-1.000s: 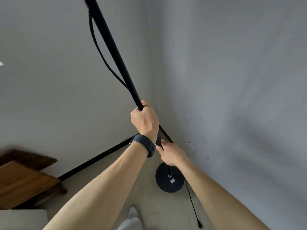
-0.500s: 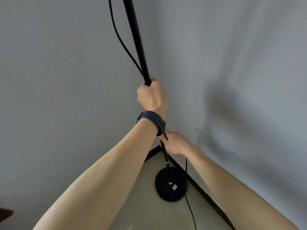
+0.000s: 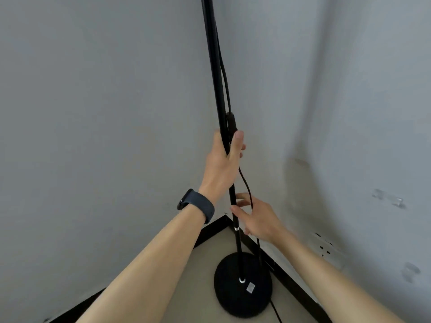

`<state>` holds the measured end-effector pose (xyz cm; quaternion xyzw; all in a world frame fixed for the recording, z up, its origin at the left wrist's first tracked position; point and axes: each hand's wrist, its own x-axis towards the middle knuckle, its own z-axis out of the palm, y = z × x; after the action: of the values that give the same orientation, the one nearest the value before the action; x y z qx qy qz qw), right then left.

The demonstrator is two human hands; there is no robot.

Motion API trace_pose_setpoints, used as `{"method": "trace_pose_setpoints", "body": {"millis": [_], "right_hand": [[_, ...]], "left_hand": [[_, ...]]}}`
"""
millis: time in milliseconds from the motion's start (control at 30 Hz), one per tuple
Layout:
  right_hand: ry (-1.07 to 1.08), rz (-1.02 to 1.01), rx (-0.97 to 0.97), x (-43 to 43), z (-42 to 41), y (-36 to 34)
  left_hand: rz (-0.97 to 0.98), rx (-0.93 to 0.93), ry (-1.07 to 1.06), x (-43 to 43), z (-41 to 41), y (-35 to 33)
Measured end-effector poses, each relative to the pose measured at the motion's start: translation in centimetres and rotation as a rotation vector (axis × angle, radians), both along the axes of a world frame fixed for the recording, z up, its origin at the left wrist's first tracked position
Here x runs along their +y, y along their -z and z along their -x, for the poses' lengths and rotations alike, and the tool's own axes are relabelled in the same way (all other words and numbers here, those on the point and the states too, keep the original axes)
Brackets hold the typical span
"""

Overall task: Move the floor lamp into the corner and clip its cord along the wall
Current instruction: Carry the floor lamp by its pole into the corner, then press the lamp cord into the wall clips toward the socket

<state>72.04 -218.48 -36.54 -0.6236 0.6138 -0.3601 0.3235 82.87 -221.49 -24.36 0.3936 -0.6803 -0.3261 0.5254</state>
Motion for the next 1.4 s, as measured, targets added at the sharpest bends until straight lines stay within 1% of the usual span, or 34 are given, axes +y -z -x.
{"method": "trace_pose_setpoints", "body": {"millis": [67, 167, 233, 300, 367, 400, 433, 467, 533, 600, 667, 733, 800, 867, 933, 1000, 1100, 1267, 1400], "right_hand": [[0.023, -0.026, -0.054, 0.4, -0.2, 2.2], [0.09, -0.071, -0.089, 1.6, -0.2, 4.4], [0.133, -0.082, -0.088, 3.0, 0.6, 5.5], [0.148, -0.08, -0.036, 4.7, 2.0, 6.4], [0.164, -0.076, 0.04, 6.3, 3.5, 6.7], [0.18, -0.071, 0.068, 7.0, 4.3, 6.6], [0.201, -0.062, 0.086, 7.7, 4.9, 6.2], [0.222, -0.048, 0.098, 8.1, 5.5, 5.7], [0.254, -0.031, 0.143, 8.7, 6.5, 4.5], [0.277, -0.034, 0.201, 9.2, 7.5, 3.2], [0.311, -0.032, 0.222, 9.6, 8.5, 1.8], [0.36, -0.01, 0.221, 10.3, 9.5, 0.4], [0.428, 0.029, 0.258, 11.0, 10.4, -1.4], [0.484, 0.081, 0.334, 11.6, 10.8, -3.5], [0.515, 0.157, 0.418, 11.8, 10.5, -5.6], [0.534, 0.223, 0.496, 11.3, 10.1, -7.1], [0.536, 0.281, 0.615, 10.2, 9.6, -8.7], [0.533, 0.298, 0.751, 8.1, 9.9, -11.0], [0.551, 0.299, 0.808, 7.5, 10.5, -12.4]], "left_hand": [[-0.029, -0.045, 0.003, 0.0, -0.3, 3.4], [-0.154, -0.142, -0.011, 0.1, -0.6, 8.1], [-0.169, -0.184, -0.071, 0.6, -0.4, 10.6], [-0.101, -0.147, -0.231, 2.0, 0.2, 12.2], [0.041, -0.133, -0.388, 3.6, 1.4, 13.2], [0.092, -0.143, -0.426, 4.2, 2.2, 13.7], [0.102, -0.164, -0.425, 4.7, 3.0, 14.1], [0.072, -0.19, -0.38, 4.9, 3.9, 14.6], [-0.028, -0.21, -0.211, 5.4, 5.4, 15.1], [-0.066, -0.165, -0.049, 5.2, 6.5, 15.0], [-0.113, -0.095, 0.02, 3.9, 7.3, 13.9], [-0.199, -0.024, 0.006, 2.0, 7.9, 12.7], [-0.298, 0.055, 0.008, 0.1, 8.6, 11.1], [-0.356, 0.099, 0.025, -0.8, 9.3, 9.6], [-0.388, 0.189, 0.036, -1.1, 10.2, 8.3], [-0.438, 0.291, 0.019, -1.3, 11.1, 7.6], [-0.53, 0.388, -0.016, -1.4, 11.7, 7.3], [-0.611, 0.475, -0.022, -1.8, 11.6, 6.9], [-0.631, 0.477, -0.004, -1.8, 11.4, 6.3]]}}
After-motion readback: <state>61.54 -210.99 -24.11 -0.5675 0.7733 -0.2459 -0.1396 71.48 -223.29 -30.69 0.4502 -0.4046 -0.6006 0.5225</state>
